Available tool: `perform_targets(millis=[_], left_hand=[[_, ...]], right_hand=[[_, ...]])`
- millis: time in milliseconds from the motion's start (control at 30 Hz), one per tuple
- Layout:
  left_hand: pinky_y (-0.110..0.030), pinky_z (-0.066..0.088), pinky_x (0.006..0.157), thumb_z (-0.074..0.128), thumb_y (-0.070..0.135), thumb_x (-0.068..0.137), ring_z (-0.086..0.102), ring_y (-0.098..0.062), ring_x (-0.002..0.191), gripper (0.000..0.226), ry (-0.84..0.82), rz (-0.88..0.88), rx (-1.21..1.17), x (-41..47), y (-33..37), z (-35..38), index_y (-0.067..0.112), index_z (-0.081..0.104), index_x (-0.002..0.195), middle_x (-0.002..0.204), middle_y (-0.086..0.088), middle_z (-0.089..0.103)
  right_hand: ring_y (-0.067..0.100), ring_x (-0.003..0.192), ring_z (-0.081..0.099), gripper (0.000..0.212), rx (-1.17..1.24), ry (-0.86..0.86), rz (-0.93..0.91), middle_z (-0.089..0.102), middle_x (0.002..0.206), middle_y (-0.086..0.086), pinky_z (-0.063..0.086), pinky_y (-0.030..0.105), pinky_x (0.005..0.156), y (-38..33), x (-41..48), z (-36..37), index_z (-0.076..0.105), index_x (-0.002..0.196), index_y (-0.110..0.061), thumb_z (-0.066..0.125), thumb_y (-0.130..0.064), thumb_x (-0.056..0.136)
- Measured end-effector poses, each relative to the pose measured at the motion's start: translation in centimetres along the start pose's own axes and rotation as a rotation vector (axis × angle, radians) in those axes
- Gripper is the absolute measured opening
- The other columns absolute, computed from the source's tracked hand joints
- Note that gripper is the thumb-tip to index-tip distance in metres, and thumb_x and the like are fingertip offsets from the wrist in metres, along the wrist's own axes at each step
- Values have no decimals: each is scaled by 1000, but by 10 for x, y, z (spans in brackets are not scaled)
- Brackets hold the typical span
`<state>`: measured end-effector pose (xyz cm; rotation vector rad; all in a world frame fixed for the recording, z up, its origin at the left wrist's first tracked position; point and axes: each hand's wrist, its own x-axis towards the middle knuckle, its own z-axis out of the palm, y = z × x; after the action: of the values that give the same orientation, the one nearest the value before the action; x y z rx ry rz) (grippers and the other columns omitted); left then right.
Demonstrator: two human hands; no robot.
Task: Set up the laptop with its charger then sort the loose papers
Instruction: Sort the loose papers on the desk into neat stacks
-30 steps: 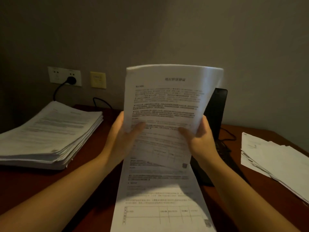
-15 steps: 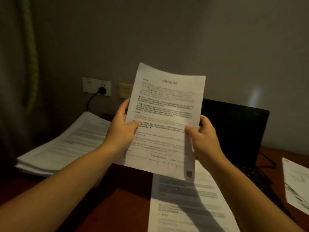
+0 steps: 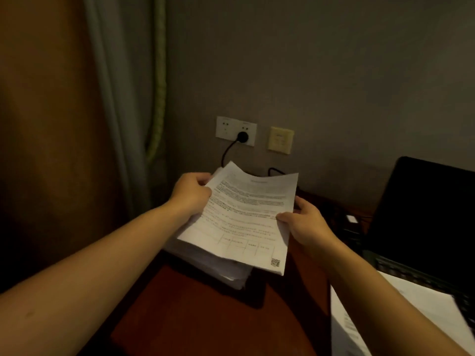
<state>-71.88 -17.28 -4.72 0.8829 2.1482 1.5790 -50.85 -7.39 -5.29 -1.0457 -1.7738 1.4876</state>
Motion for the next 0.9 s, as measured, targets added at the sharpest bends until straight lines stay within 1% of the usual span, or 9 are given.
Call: perform_targets(millis=[67,200,300,367,433,533,633,767,900], left_hand=[[-20,54,64,61,1,95,65,-13,95,50,13,20,62,9,-8,-8,19,55,141,128,-1,64],[-14,47,63,66,9,94,63,-10,94,35,-1,63,155,20,-16,-17,20,66,127,126,0,67],[-9,41,62,64,12,97,63,-11,103,31,9,110,256,25,-22,-18,18,67,127,129,0,66],[-10,42,65,60,11,99,62,-16,113,32,8,122,337,26,-30,-18,18,65,130,134,-2,63],[-19,51,79,55,9,100,61,-20,118,34,-22,125,454,27,-38,-16,18,64,131,139,-4,59],[-33,45,102,54,20,100,55,-22,126,35,-124,120,640,27,-46,-14,19,63,134,143,-3,56],[-41,43,106,49,30,102,52,-24,128,40,-189,148,773,24,-44,-13,23,56,141,146,-2,52],[-49,29,110,42,41,102,35,-28,136,51,-226,169,984,17,-38,-7,25,43,150,149,-6,41],[-56,15,119,38,49,102,12,-28,151,67,-226,295,867,-4,-26,16,27,12,159,162,-6,23]], right_hand=[[25,107,68,51,6,-16,21,66,123,4,56,27,66,5,4,11,47,141,-18,60,2,95],[26,116,65,70,-81,27,-22,64,115,-5,60,40,84,12,8,22,37,149,-22,66,2,91],[21,101,70,81,-253,34,-78,60,115,-8,63,32,71,15,11,26,25,154,-28,70,-6,90],[16,90,68,65,-527,49,-110,61,120,-1,63,35,73,17,15,31,36,148,-25,69,-19,92],[19,97,63,49,-812,-6,-88,54,127,6,60,38,84,17,15,35,47,138,-23,64,-33,93],[26,111,55,52,-960,-62,-6,40,137,10,54,41,94,19,15,42,41,140,-24,56,-46,95],[29,117,52,55,-986,-67,-7,40,138,12,52,44,97,20,16,43,38,141,-23,53,-49,95],[30,122,51,61,-1007,-89,-33,41,143,12,51,45,100,19,15,36,38,145,-23,51,-55,95],[26,129,50,64,-958,-165,-97,39,152,7,48,40,105,19,1,15,35,151,-26,55,-52,96]])
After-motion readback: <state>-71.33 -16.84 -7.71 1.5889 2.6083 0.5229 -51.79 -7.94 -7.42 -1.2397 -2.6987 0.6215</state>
